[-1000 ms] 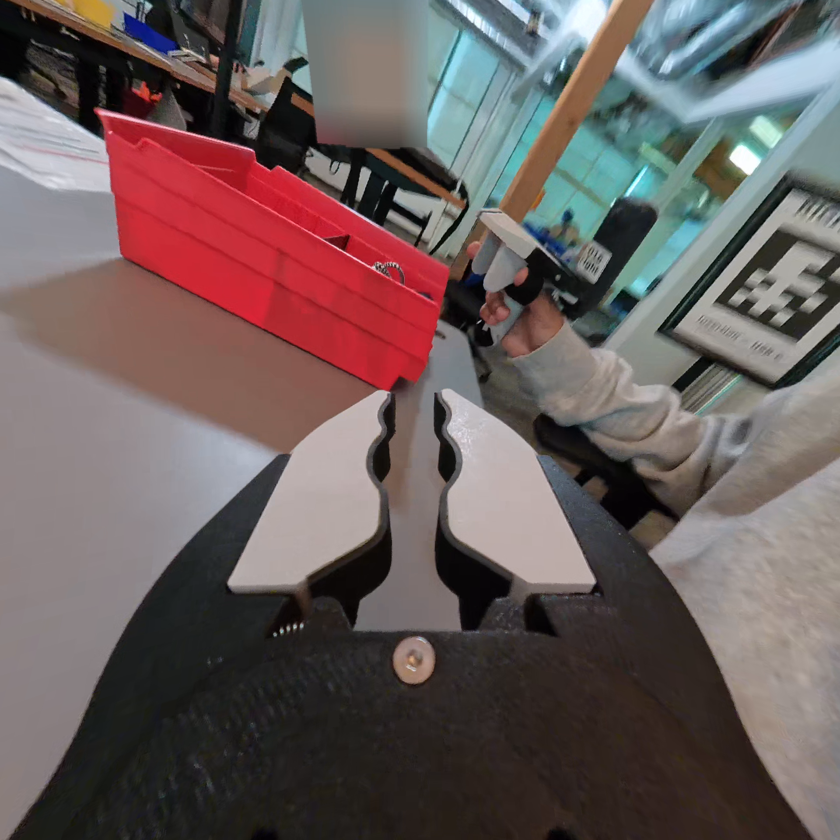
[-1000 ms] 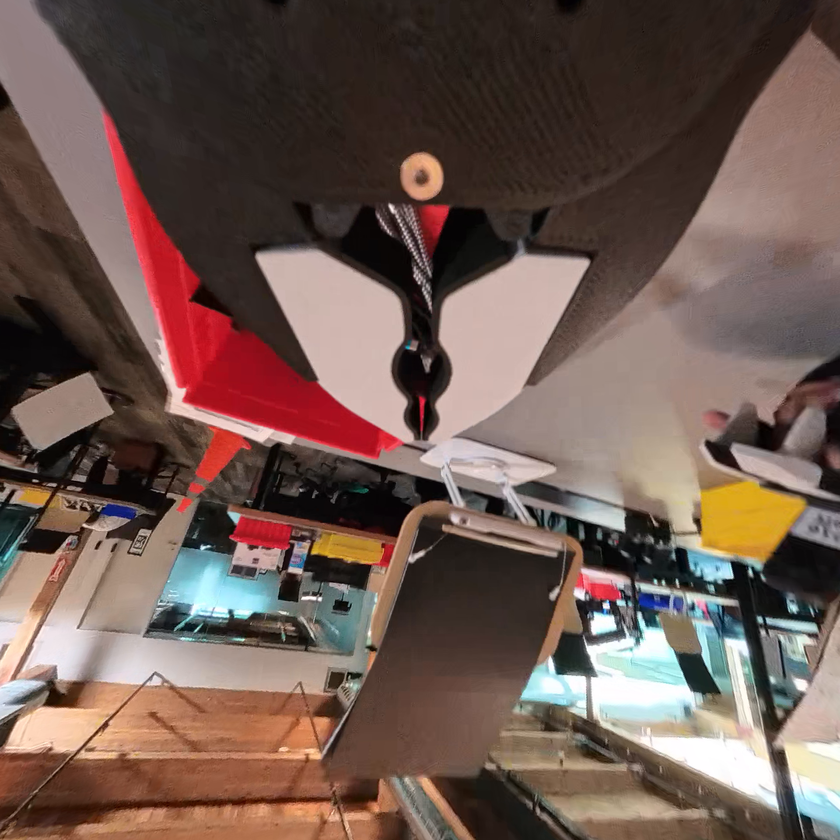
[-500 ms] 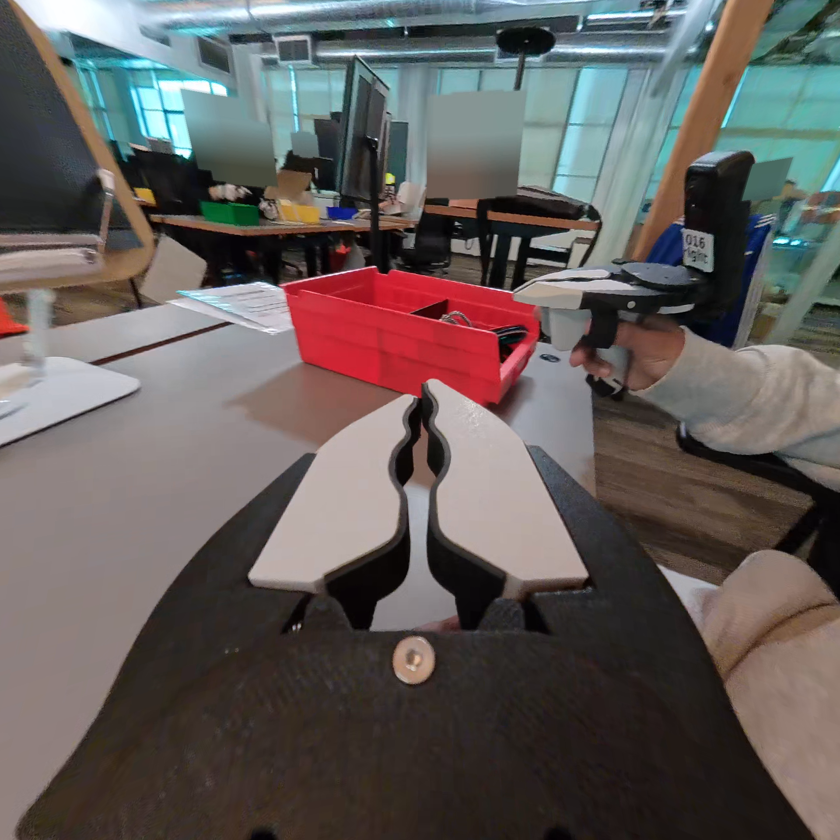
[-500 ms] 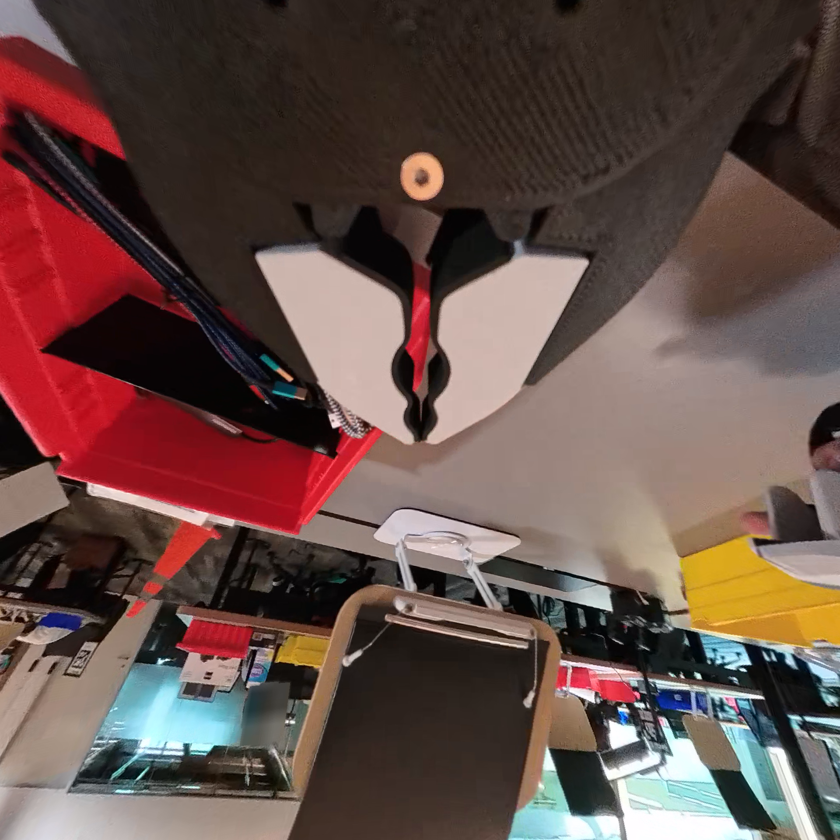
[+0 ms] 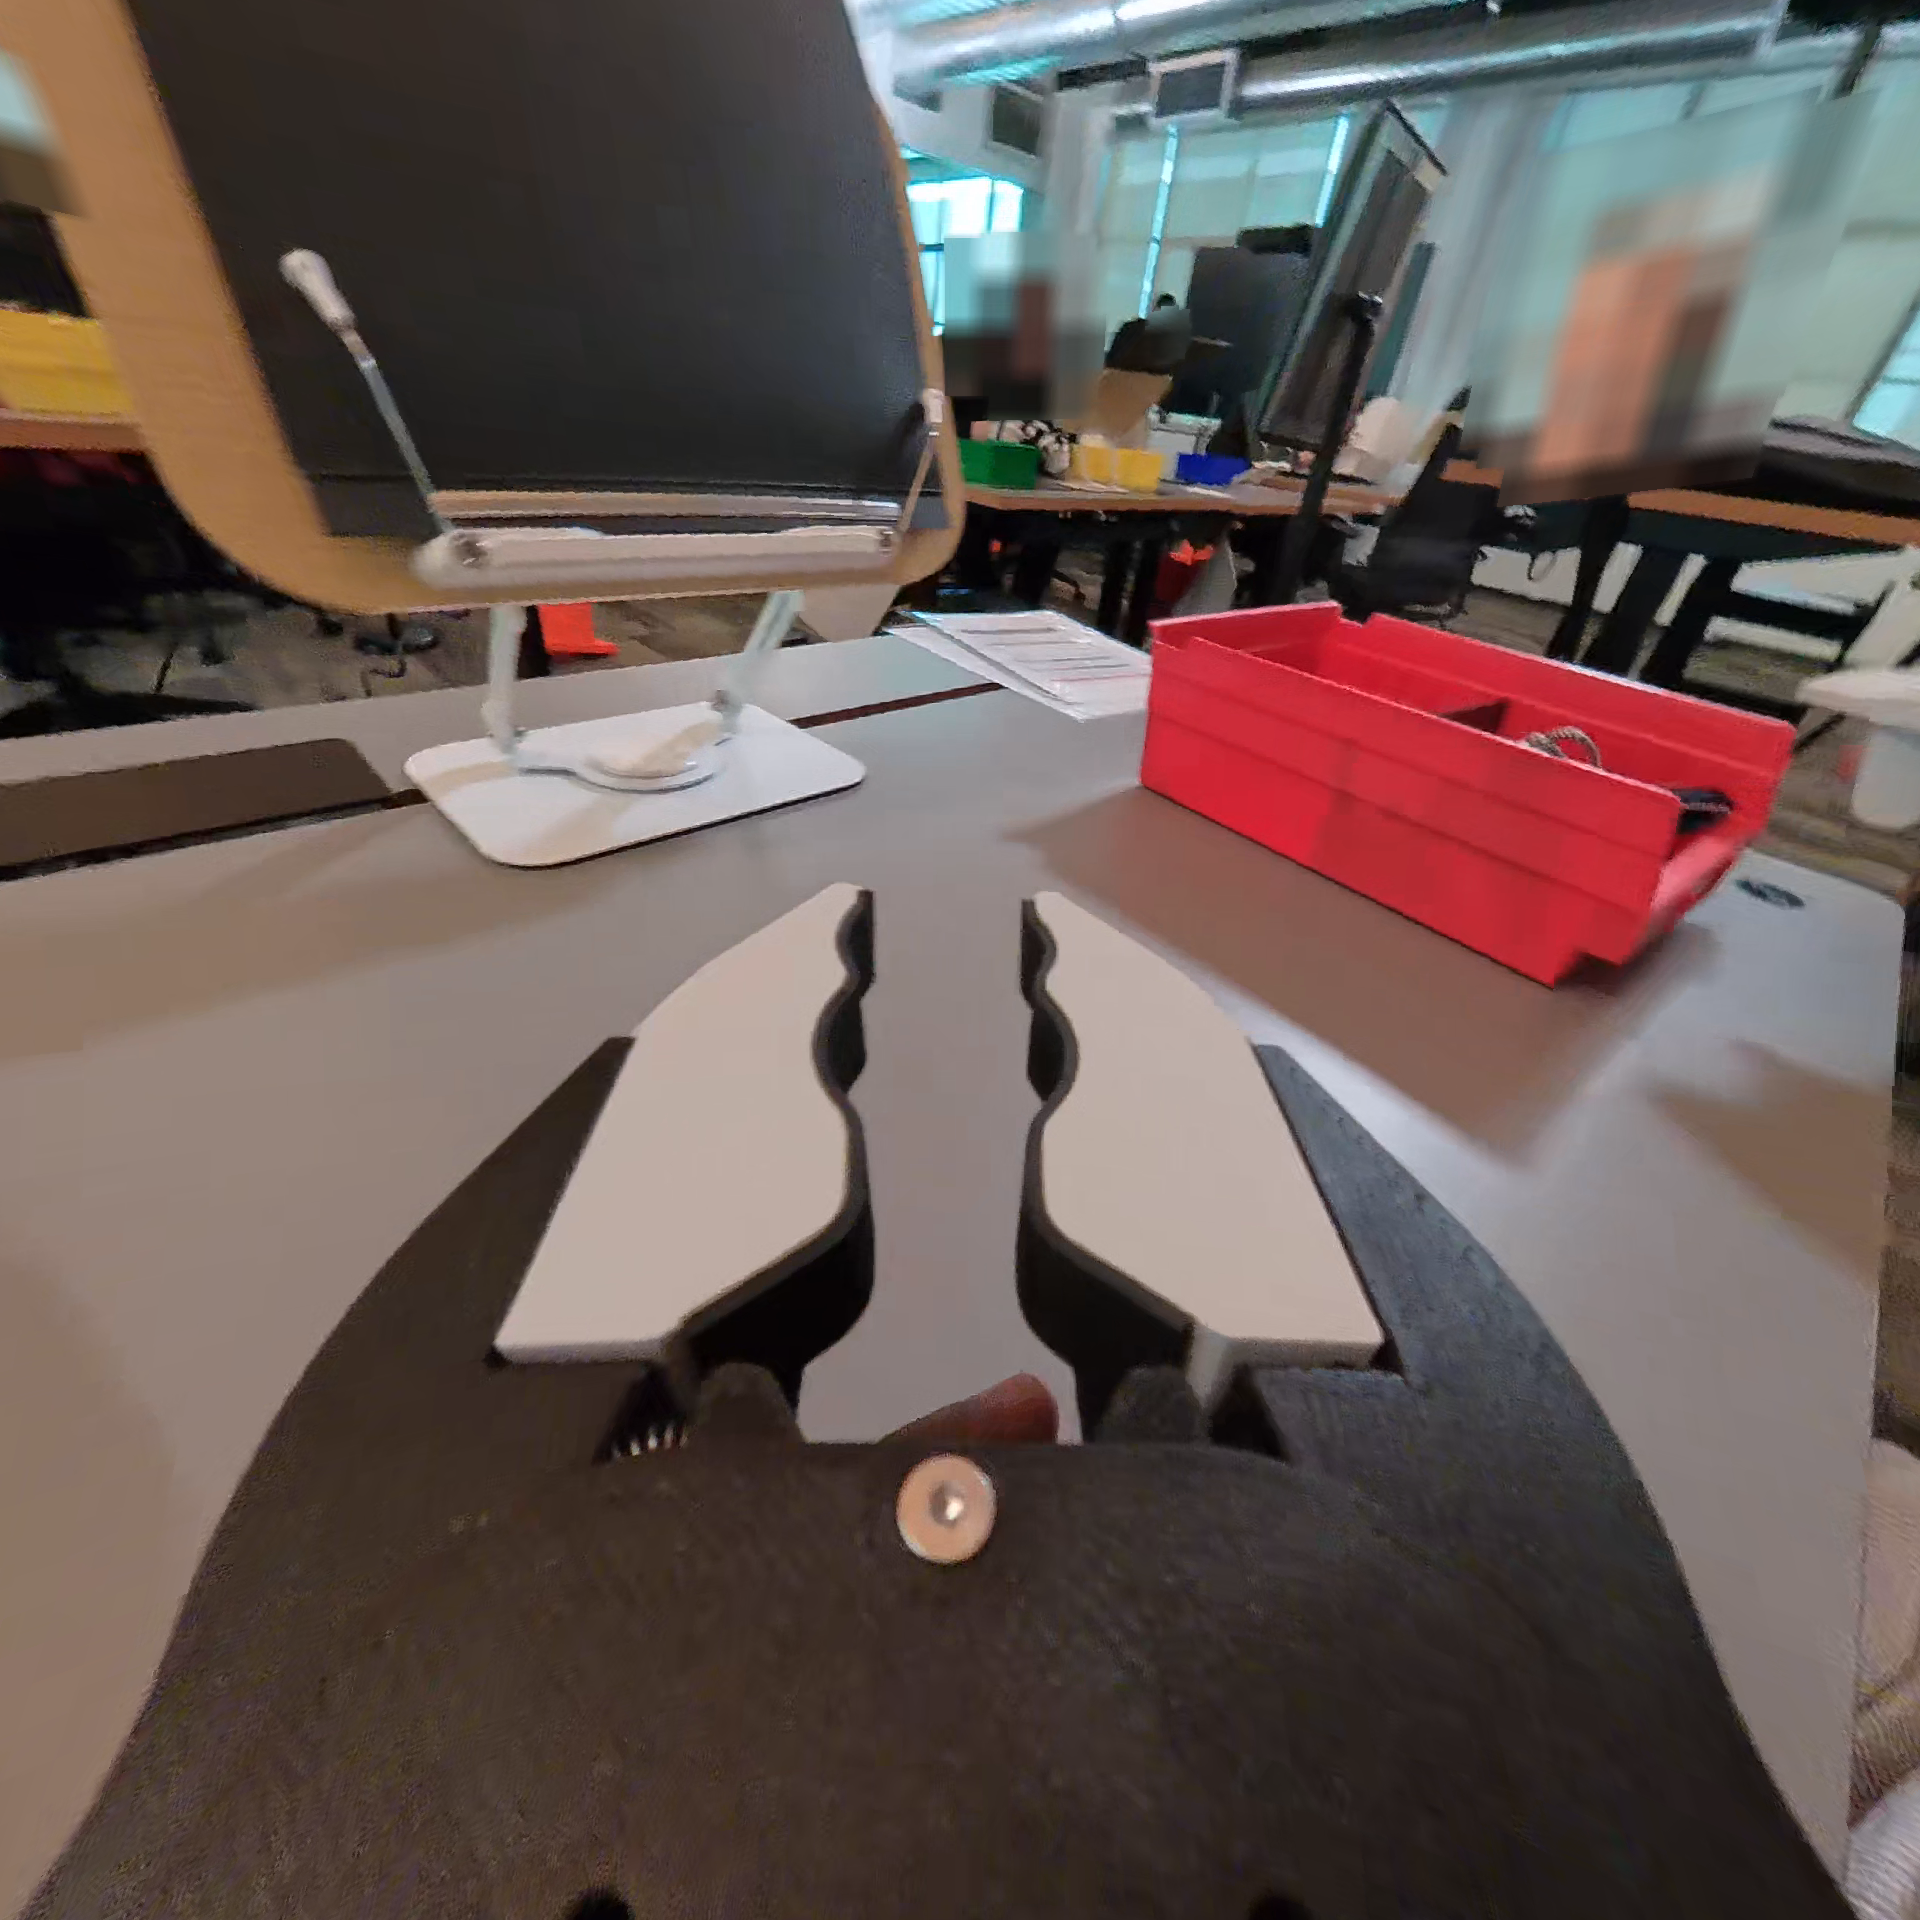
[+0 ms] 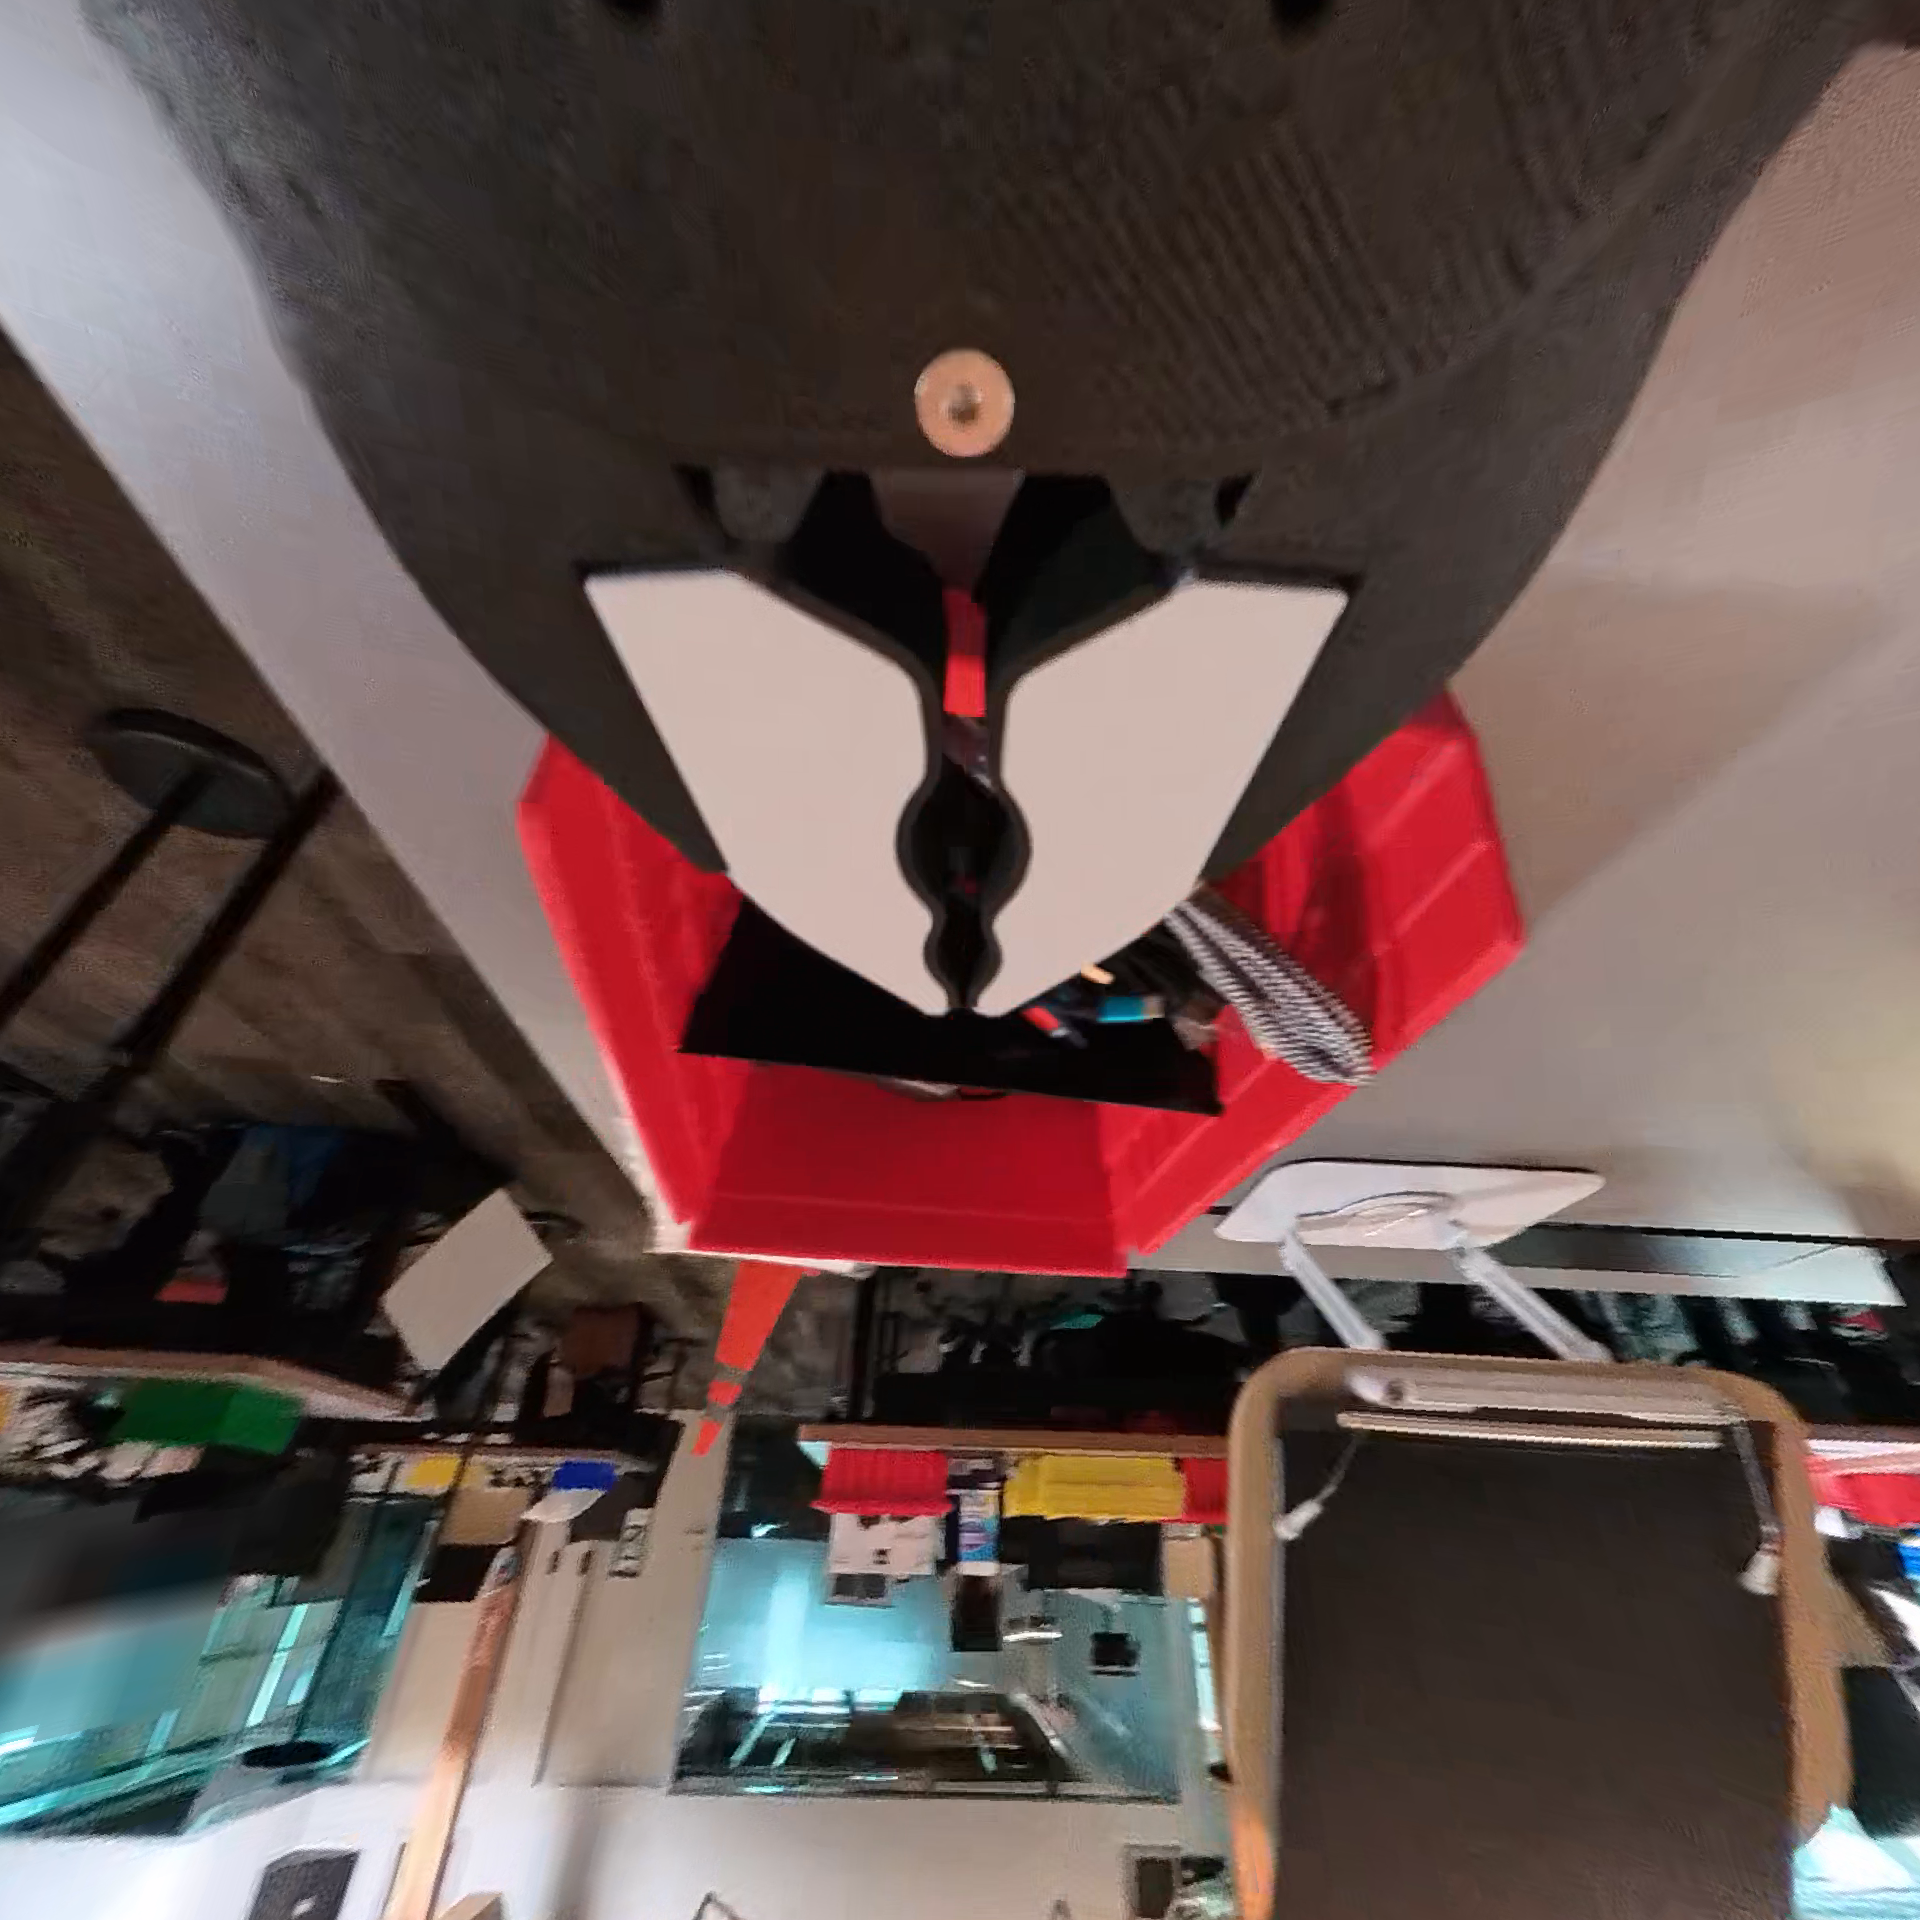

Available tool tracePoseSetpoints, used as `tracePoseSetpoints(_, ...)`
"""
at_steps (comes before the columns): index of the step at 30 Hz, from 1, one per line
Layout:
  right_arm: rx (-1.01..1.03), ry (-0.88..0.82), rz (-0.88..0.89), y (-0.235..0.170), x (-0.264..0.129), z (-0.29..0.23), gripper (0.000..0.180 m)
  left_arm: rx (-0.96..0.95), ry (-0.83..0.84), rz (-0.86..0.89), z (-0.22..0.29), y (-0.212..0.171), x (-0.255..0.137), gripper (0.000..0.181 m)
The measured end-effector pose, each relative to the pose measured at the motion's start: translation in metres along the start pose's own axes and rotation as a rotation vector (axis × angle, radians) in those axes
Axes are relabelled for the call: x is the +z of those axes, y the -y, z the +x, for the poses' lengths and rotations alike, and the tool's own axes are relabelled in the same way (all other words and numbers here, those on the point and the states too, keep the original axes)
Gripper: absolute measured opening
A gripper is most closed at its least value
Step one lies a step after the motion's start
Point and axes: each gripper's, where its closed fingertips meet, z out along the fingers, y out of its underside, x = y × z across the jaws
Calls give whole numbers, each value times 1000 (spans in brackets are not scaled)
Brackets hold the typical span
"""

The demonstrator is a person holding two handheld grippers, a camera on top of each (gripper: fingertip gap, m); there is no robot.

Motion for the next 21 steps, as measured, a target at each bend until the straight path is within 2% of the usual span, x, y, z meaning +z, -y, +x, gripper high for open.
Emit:
tracePoseSetpoints(1,-10,-55,-11,-2,-2,15,0,-36,5,4,-8,0,-1,37)
tracePoseSetpoints(2,-10,-105,-30,-6,-3,28,0,-78,1,9,-15,0,-2,41)
tracePoseSetpoints(8,37,-379,-101,-19,-13,83,1,-305,72,61,-57,-6,-9,116)
tracePoseSetpoints(10,52,-444,-115,-23,-18,95,9,-348,117,50,-69,-15,-7,140)
tracePoseSetpoints(12,83,-450,-115,-25,-20,101,23,-376,121,47,-72,-18,-5,148)
tracePoseSetpoints(15,139,-385,-134,-33,-15,101,70,-368,127,50,-73,-18,-5,149)
tracePoseSetpoints(18,193,-294,-171,-42,-7,96,108,-350,146,69,-75,-14,-7,149)
tracePoseSetpoints(21,238,-249,-178,-45,1,94,120,-356,136,74,-74,-14,-8,149)
